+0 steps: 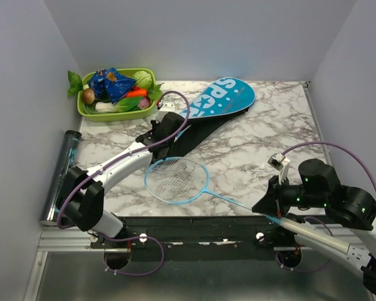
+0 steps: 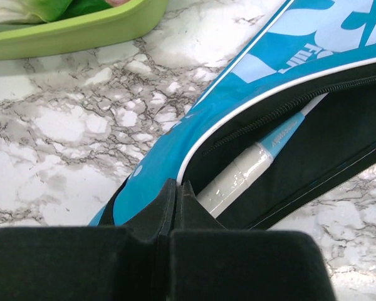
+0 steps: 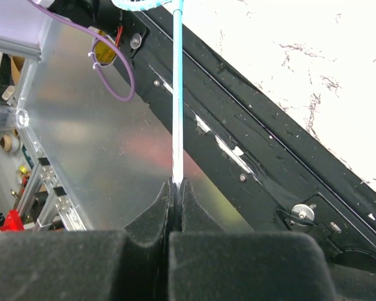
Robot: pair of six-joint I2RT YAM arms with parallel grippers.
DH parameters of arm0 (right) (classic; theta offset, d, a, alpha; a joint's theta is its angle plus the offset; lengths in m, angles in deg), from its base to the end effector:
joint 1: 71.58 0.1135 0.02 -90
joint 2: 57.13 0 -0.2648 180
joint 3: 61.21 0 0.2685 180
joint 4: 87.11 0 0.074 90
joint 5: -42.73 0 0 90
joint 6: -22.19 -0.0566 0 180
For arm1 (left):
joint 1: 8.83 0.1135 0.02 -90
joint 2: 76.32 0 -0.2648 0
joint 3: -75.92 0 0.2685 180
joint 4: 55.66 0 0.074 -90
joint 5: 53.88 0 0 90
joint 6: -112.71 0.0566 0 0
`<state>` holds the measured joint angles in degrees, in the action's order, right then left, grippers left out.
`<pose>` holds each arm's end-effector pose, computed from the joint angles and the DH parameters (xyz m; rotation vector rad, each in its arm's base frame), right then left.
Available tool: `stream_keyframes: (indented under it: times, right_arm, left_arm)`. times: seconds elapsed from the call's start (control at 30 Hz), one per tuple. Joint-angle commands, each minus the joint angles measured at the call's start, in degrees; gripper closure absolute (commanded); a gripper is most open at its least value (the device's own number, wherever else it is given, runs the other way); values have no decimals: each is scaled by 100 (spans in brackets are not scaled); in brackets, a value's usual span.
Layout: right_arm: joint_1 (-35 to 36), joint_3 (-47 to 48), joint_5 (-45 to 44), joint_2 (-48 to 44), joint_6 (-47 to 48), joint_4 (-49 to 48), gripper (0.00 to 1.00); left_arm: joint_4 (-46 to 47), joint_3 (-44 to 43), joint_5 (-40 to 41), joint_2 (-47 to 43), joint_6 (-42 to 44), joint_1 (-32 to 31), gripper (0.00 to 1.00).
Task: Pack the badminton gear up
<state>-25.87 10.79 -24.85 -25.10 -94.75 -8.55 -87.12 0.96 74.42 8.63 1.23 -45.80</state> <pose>0.0544 0.0867 0.3476 -0.6225 2.3502 1.0766 0.3006 -0.1824 0.2523 -0.0428 2.1215 0.1737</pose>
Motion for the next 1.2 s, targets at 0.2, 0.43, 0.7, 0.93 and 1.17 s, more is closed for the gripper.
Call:
stream_keyframes:
  times: [0.2,0.43,0.7,0.93,1.17]
  right_arm:
    - [43,674,-1430,-30,-364,808,99]
    - [34,262,-2039,-285,-848,318,99]
    - [43,-468,-2619,-171,-1427,-1034,99]
    - [43,-802,-2813,75,-1630,-2029,99]
    - [43,-899,-3269,461,-1569,-2398,99]
  left_arm:
    - [97,429,-104,-522,-295,120,100]
    - [132,746,-438,-839,-533,111,100]
    - [132,1089,-763,-1103,-779,-196,100]
    - [-131,1264,-780,-1577,-849,-486,100]
    - [-185,1475,-868,-1938,-1139,-846,100]
